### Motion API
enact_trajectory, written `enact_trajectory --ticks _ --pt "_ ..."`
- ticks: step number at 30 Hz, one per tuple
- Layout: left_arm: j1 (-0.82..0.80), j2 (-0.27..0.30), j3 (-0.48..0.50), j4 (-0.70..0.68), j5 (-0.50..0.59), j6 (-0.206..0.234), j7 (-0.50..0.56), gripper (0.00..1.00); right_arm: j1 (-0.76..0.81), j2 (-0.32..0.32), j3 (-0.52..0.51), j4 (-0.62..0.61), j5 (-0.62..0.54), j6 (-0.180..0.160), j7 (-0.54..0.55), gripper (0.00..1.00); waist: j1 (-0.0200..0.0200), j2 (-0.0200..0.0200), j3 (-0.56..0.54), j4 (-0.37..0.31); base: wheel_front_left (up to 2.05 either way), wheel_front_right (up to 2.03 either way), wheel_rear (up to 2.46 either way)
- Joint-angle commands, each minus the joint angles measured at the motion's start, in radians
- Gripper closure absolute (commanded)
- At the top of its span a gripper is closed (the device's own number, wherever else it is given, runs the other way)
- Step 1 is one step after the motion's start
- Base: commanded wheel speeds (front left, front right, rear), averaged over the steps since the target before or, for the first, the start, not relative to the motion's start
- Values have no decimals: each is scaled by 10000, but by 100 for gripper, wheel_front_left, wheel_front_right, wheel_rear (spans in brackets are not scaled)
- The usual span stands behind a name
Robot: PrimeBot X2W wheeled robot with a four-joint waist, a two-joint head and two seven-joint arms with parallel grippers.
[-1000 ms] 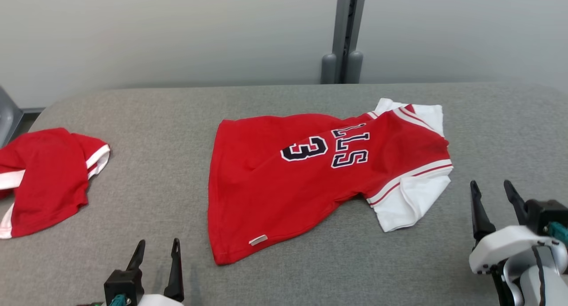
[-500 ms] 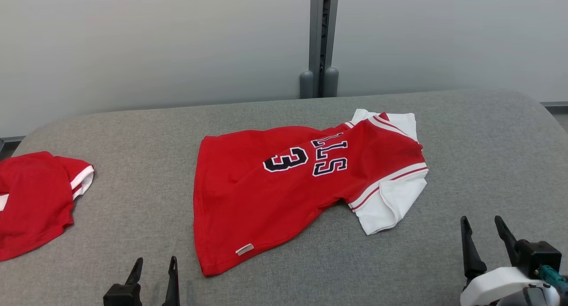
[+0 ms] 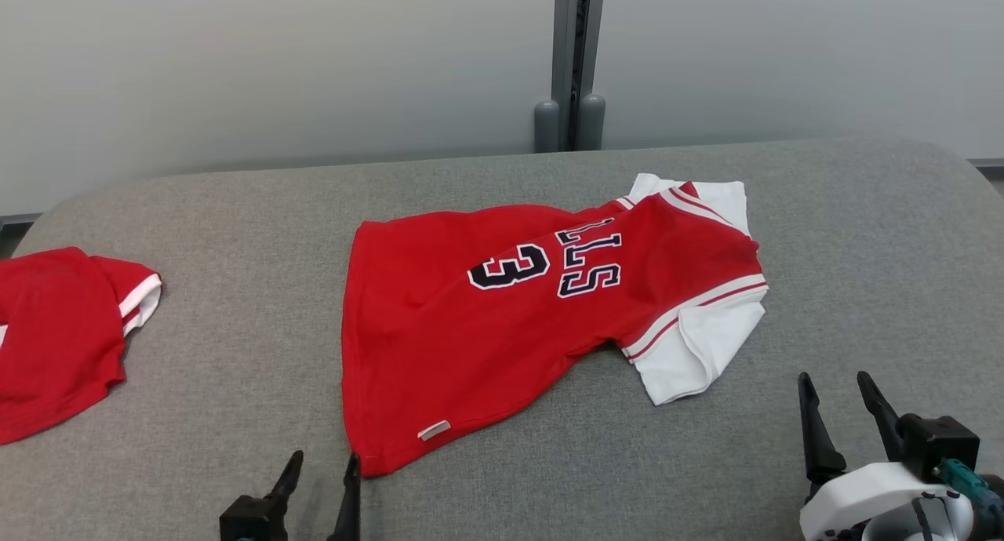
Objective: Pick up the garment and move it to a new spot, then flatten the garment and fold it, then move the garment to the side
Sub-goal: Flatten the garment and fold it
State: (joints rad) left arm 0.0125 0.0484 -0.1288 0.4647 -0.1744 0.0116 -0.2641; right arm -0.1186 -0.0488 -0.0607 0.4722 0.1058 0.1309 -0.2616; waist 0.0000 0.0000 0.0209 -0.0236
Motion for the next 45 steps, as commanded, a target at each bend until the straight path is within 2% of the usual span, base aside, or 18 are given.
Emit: enact_trajectory --ticks 1,5,18,19,20,21,22,23,28,33,39,45 --pt "-221 41 -296 41 -291 -128 -3 0 -172 -43 15 6 31 -3 -47 0 0 0 218 14 0 0 0" --pt "-423 42 -926 328 -974 -291 -3 0 -282 -46 94 14 75 -3 -47 0 0 0 556 -24 0 0 0" --pt "-1101 42 -1435 923 -1437 17 -3 0 -777 -45 130 26 3 -3 -48 0 0 0 1123 -210 0 0 0" --pt "-1112 44 -1459 975 -1474 -5 -3 15 -791 -45 126 18 13 -3 -48 0 0 0 1142 -208 0 0 0" --pt "-1134 44 -1485 1020 -1495 -29 -3 52 -794 -45 122 17 29 -3 -48 0 0 0 1155 -204 0 0 0" --pt "-1166 42 -1500 1040 -1534 -30 -3 74 -791 -45 127 18 37 -3 -48 0 0 0 1164 -198 0 0 0" --pt "-1199 42 -1497 1032 -1582 -23 -3 89 -791 -45 132 31 52 -3 -48 0 0 0 1173 -187 0 0 0" --pt "-1216 42 -1515 1029 -1593 -25 -3 100 -799 -45 139 37 51 -3 -48 0 0 0 1180 -173 0 0 0" --pt "-1304 41 -1195 604 -1533 125 -3 100 -912 -44 316 62 93 -3 -48 0 0 0 1226 -64 0 0 0" --pt "-1113 47 -262 -239 -1090 526 -3 100 -1063 -46 781 94 314 -1 -48 0 0 0 1322 171 0 0 0" --pt "-977 41 318 -184 -733 365 -3 100 -1508 -49 1666 478 418 -3 -48 0 0 0 1452 413 0 0 0" --pt "-1199 44 119 -44 -904 254 -3 100 -2271 -58 2148 1439 147 -3 -48 0 0 0 1682 656 0 0 0"
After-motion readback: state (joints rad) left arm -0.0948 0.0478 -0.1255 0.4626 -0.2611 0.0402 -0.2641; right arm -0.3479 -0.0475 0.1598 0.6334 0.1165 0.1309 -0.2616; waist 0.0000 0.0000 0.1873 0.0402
